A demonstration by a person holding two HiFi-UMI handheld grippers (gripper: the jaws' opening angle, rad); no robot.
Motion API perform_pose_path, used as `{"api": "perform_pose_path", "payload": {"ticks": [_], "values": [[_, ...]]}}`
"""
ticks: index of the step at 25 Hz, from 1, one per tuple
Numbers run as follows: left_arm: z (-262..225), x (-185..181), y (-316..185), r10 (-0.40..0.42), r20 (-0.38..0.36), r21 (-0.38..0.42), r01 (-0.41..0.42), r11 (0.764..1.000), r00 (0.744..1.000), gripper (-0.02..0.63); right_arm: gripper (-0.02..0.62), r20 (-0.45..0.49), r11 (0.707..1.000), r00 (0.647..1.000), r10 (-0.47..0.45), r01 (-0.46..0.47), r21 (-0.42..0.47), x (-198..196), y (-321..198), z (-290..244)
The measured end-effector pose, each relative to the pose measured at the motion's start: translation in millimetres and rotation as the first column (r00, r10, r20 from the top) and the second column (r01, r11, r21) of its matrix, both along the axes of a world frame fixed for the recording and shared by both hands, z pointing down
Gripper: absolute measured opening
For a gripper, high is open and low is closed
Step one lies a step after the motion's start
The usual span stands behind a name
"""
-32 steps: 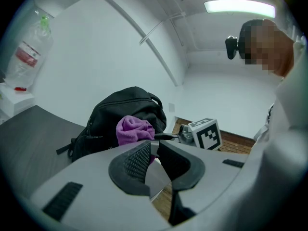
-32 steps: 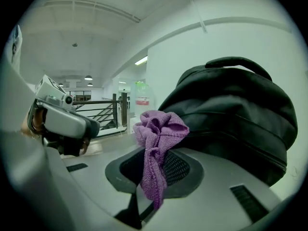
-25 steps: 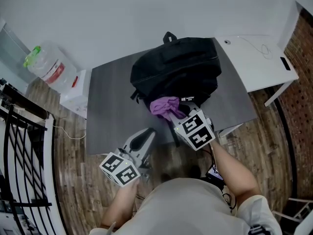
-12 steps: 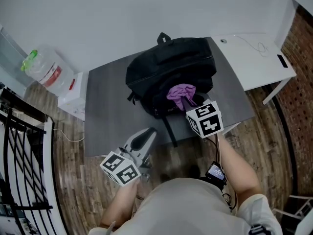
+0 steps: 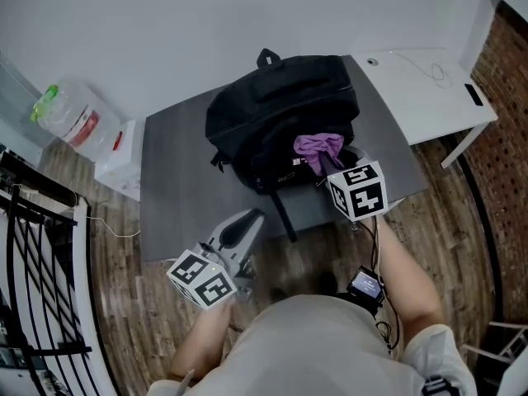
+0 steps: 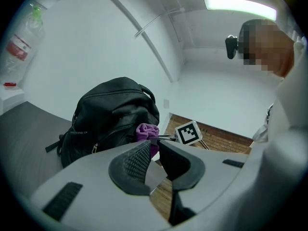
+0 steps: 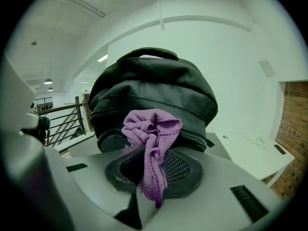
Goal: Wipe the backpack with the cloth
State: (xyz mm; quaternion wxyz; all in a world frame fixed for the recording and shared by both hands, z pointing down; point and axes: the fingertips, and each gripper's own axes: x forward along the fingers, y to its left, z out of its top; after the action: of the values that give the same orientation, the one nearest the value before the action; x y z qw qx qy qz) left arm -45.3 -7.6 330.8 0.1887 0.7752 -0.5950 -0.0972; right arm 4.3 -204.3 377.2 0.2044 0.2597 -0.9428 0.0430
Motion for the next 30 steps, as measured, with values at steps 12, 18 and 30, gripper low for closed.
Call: {"api": "perform_pose_path", "payload": {"ticks": [12,18,30], "values": [[0,1,3,0.001,0.001,-0.003,-0.001,1.000,1.000,0.057,0.078,0.008,0.998,0.998,0.066,-0.066,-0.009,39,-13,6],[0,3,2,0.010,-0.005,-0.001,-0.010,1.000,1.000,0.057,0.078,-0.011,0.988,0.988,0.154,-0.155,-0.020,72,-30,14],[4,6,-1,0.028,-0.015,-0.005,-0.029,1.000,0.999,0.057,0.078,-0.008,0.946,0.946,0.323,-0.323,-0.039,134,-53,20]]}}
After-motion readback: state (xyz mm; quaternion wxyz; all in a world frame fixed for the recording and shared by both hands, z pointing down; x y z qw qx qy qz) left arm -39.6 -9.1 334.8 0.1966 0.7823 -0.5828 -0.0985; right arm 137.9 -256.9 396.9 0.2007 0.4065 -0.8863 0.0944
